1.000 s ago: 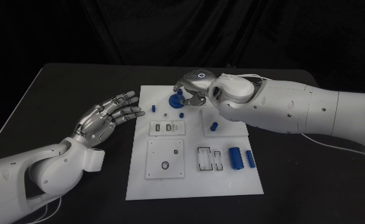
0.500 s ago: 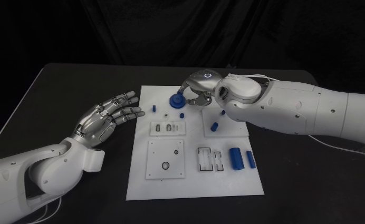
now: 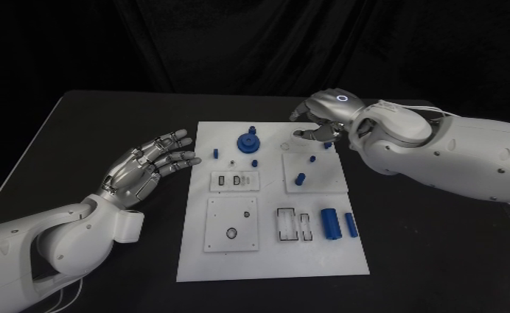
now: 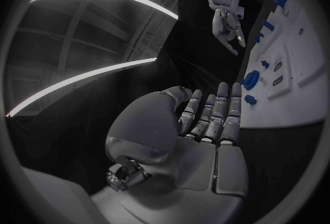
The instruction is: Assemble the parts on the task board
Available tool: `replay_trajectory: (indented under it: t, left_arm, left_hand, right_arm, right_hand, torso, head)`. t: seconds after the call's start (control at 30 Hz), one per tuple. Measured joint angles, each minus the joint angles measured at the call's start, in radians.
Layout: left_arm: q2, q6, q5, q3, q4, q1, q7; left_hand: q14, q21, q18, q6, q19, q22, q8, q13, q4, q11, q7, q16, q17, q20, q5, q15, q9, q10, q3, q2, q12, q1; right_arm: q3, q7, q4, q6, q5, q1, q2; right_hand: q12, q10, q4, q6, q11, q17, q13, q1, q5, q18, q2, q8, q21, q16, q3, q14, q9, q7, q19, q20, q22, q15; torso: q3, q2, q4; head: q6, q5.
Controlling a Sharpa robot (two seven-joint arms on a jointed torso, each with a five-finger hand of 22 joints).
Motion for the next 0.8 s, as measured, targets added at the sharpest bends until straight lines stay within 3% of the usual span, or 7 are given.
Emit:
replay_trajectory:
  t: [0.3, 0.53, 0.8]
  left_arm:
    - [0.002, 0.0, 0.0, 0.0, 0.0, 0.0, 0.0]
    - [0.006, 0.0, 0.0, 0.0, -0.001, 0.0, 0.0]
    - [0.007, 0.0, 0.0, 0.0, -0.003, -0.001, 0.0]
  left_hand:
    - [0.0, 0.0, 0.0, 0.0, 0.0, 0.0, 0.0, 0.0, 0.0, 0.0, 0.0, 0.0, 0.0, 0.0, 0.0, 0.0, 0.0, 0.0, 0.0, 0.0, 0.0, 0.0]
    - [0.0, 0.0, 0.0, 0.0, 0.0, 0.0, 0.0, 0.0, 0.0, 0.0, 0.0, 0.0, 0.0, 0.0, 0.0, 0.0, 0.0, 0.0, 0.0, 0.0, 0.0, 0.0]
    - [0.0, 0.0, 0.0, 0.0, 0.0, 0.0, 0.0, 0.0, -0.004, 0.0, 0.0, 0.0, 0.0, 0.0, 0.0, 0.0, 0.0, 0.0, 0.004, 0.0, 0.003, 0.0]
  right_arm:
    - [-0.008, -0.019, 0.063, -0.018, 0.009, 0.002, -0.122]
    - [-0.008, -0.034, 0.065, -0.009, 0.028, -0.019, -0.154]
    - [-0.01, -0.043, 0.033, 0.006, 0.047, -0.044, -0.154]
  right_hand:
    - [0.003, 0.004, 0.016, 0.003, -0.004, 0.0, 0.0, 0.0, -0.044, 0.0, 0.0, -0.013, -0.001, 0.0, -0.016, 0.0, -0.009, -0.003, 0.005, -0.002, 0.0, 0.0]
    - [-0.004, 0.0, 0.021, 0.0, -0.007, 0.0, 0.0, 0.005, -0.066, 0.0, -0.005, -0.017, -0.012, -0.005, -0.021, 0.0, -0.014, -0.007, 0.001, -0.006, 0.0, -0.007]
    - [-0.012, 0.001, 0.03, -0.004, -0.013, 0.0, 0.0, 0.012, -0.086, 0.0, -0.011, -0.022, -0.034, -0.023, -0.03, 0.0, -0.02, -0.011, -0.007, -0.008, 0.0, -0.007]
  torso:
    - [-0.0017, -0.004, -0.0018]
    - [-0.0024, -0.006, -0.0013]
    - [-0.0019, -0.004, 0.0006]
  head:
    - [-0.004, -0.002]
    - [-0.008, -0.006]
    - [-0.007, -0.004]
